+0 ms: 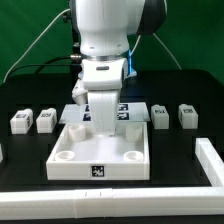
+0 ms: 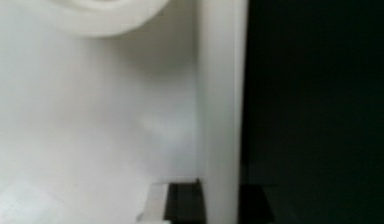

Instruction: Assemble one leg

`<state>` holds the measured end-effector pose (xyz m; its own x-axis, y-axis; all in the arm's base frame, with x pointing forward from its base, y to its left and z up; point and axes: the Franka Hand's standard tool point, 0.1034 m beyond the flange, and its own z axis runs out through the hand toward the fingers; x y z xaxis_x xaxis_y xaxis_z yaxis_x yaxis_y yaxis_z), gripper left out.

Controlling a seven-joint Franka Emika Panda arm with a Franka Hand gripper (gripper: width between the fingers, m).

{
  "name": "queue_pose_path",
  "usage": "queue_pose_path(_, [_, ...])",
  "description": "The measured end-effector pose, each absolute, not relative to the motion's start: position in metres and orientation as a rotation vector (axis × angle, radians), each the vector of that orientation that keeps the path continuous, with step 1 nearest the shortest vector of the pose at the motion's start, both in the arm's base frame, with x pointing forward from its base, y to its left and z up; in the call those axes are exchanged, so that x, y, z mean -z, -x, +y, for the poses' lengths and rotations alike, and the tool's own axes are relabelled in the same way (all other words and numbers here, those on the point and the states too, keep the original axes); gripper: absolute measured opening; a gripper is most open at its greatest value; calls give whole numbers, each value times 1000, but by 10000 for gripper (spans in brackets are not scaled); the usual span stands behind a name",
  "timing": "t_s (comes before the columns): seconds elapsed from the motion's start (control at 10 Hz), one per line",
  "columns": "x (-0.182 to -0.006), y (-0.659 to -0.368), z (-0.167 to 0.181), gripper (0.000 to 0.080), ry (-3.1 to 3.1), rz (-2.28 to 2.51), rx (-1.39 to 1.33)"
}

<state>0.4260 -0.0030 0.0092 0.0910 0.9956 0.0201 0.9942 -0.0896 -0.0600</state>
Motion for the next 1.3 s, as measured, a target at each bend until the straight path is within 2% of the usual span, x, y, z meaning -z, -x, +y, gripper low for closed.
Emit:
queue_pose_path(0.3, [-9,-442,9,64,2257,-2116,0])
queue_pose_path(0.7, [-9,-485,63,64,2289,-2088,86])
queue_pose_path(1.0, [-11,-493,79,64,2265,-2107,86])
queue_pose_path(1.3, [-8,-493,80,64,2254,-2116,87])
